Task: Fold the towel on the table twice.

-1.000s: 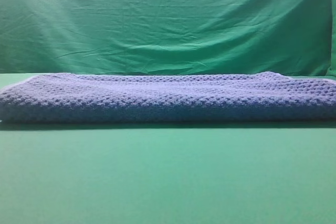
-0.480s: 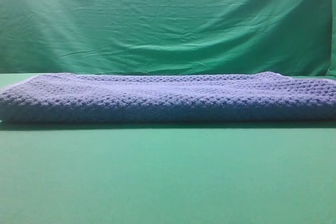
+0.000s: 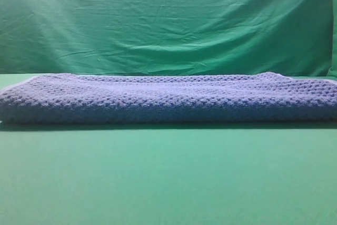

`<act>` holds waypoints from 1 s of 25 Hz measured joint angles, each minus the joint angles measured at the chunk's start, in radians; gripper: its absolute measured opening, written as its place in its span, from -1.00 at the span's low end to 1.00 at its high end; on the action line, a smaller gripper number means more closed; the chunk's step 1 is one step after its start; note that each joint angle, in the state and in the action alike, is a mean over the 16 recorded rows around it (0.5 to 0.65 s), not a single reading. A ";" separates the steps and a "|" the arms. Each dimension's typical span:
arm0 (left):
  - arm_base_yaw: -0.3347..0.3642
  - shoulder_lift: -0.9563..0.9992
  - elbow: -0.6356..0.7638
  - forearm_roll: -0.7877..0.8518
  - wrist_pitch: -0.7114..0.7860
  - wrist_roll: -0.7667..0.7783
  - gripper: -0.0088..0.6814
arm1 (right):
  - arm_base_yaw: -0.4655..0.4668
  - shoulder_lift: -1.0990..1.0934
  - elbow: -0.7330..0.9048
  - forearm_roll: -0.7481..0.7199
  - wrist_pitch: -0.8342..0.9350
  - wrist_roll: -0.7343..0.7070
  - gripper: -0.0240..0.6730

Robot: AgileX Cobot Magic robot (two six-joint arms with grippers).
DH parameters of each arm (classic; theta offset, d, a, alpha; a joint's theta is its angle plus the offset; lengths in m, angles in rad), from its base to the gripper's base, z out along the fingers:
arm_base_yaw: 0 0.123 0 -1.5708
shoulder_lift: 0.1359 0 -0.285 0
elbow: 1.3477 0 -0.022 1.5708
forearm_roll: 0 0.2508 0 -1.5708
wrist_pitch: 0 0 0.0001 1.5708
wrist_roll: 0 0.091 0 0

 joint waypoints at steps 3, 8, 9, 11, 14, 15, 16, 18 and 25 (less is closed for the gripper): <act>0.000 0.000 0.024 0.000 -0.002 0.000 -0.97 | 0.000 0.000 0.001 -0.009 0.023 0.000 -0.93; 0.000 0.000 0.072 0.000 -0.009 0.000 -0.97 | 0.000 0.000 0.015 -0.025 0.058 0.000 -0.93; 0.000 0.000 0.081 0.000 -0.011 0.000 -0.97 | 0.000 0.000 0.021 -0.028 0.062 0.000 -0.93; 0.000 0.000 0.100 0.000 -0.014 0.000 -0.97 | 0.000 0.000 0.037 -0.034 0.067 0.000 -0.93; 0.000 0.000 0.123 0.000 -0.019 0.001 -0.97 | 0.000 0.000 0.069 -0.043 0.064 0.000 -0.93; 0.000 0.000 0.129 0.000 -0.022 0.001 -0.97 | 0.000 0.000 0.080 -0.045 0.059 0.000 -0.93; 0.000 0.000 0.135 0.000 -0.025 0.003 -0.97 | 0.000 0.000 0.091 -0.046 0.053 0.000 -0.93; 0.000 0.000 0.142 0.000 -0.033 0.012 -0.97 | 0.000 0.000 0.114 -0.047 0.036 0.000 -0.93; 0.000 0.000 0.158 0.000 -0.052 0.075 -0.97 | 0.000 0.000 0.176 -0.047 -0.023 -0.001 -0.93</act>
